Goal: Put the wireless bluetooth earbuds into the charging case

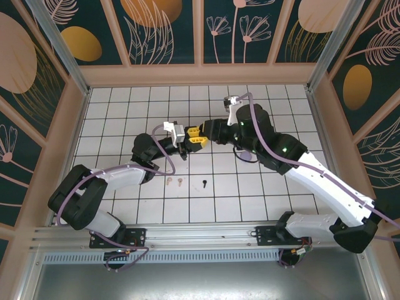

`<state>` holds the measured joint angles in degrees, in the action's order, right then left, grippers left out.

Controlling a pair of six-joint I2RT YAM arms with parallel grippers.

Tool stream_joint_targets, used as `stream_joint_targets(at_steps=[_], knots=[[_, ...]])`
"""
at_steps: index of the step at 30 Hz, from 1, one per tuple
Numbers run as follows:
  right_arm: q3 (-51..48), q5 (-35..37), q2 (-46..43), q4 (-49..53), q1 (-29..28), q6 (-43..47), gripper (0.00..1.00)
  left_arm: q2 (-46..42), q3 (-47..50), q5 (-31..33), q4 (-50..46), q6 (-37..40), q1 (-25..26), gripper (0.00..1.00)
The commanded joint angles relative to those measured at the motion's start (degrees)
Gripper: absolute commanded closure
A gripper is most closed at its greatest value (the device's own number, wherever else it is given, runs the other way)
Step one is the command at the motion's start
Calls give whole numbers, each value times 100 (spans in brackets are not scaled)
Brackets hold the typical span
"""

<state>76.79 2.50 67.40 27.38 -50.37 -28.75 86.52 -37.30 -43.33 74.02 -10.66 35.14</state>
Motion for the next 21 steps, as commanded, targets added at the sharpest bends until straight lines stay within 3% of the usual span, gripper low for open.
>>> stream_joint_targets(at_steps=[1, 16, 21], knots=[[253, 11, 110, 41, -60, 124, 63, 40, -110, -138, 402, -147, -42, 100], [316, -140, 430, 2, -157, 132, 64, 14, -118, -125, 412, -147, -61, 100], [301, -623, 471, -33, -164, 187, 64, 14, -125, -117, 403, -156, -71, 100]])
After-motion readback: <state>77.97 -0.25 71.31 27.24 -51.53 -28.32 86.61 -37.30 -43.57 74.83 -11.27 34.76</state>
